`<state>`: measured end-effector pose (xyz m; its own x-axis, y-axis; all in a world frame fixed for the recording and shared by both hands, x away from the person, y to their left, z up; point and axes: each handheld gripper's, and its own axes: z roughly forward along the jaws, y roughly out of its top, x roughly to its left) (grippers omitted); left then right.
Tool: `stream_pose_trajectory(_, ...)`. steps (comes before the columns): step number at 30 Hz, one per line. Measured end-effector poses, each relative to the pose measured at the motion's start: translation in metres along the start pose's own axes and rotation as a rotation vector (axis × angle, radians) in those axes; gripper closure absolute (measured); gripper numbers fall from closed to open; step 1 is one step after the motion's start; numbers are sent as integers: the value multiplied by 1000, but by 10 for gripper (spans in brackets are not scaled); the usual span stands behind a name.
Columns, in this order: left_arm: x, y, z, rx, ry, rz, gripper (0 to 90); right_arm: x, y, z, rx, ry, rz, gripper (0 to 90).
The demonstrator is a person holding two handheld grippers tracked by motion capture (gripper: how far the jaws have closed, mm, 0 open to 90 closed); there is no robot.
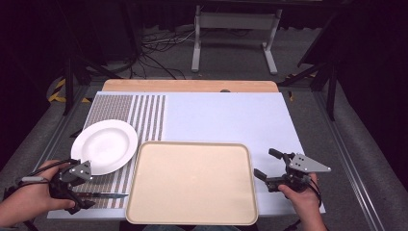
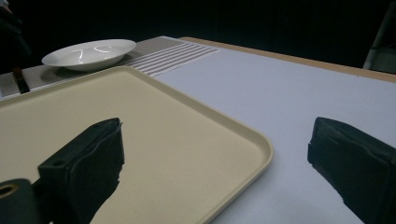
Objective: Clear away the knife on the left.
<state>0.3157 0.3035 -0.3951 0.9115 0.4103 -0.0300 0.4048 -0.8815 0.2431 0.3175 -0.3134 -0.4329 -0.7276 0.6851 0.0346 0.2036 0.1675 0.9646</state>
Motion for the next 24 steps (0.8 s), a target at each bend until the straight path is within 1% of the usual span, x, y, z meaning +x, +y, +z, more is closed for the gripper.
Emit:
stream_pose_trajectory(2,3,-1,3,24,-13,-2,148,0,0,0,-3,1,-1,42)
stream_pose_trajectory(3,4,-1,4,29,-14,-2,155,0,0,0,-4,2,-1,43)
stream_pose_trajectory(5,7,-3,8,57,-18,-3,164,0,0,0,-5,2,-2,42)
stream_pose_trajectory(7,8,-3,10,73,-22,3,172,0,0,0,-3,3,-2,43)
stream_pose_trajectory(9,9,-5,12,89,-28,-4,182,0,0,0,0,2,-1,43)
stream_pose_trajectory(10,10,-5,13,93,-30,0,185,0,0,0,1,2,-1,43)
stream_pose_trajectory(11,11,-5,15,115,-40,5,192,0,0,0,1,3,-1,43)
stream_pose_trajectory(12,12,-6,16,124,-40,6,216,0,0,0,0,4,-2,42)
stream_pose_trajectory(15,15,-6,18,136,-41,26,240,0,0,0,2,6,-2,43)
stream_pose_trajectory(16,15,-6,18,136,-41,26,260,0,0,0,2,6,-2,43)
stream_pose_trajectory(17,16,-6,19,146,-39,35,260,0,0,0,1,7,-5,42)
stream_pose_trajectory(19,18,-6,20,163,-28,69,316,0,0,0,3,6,-9,40)
stream_pose_trajectory(21,19,-6,21,200,-10,120,421,0,0,0,1,7,-9,40)
stream_pose_trajectory(22,20,-6,21,203,-16,149,468,0,0,0,1,7,-9,40)
stream_pose_trajectory(23,20,-6,22,202,-21,174,494,0,0,0,3,8,-11,40)
stream_pose_trajectory(24,20,-6,23,202,-23,211,516,0,0,0,4,9,-11,40)
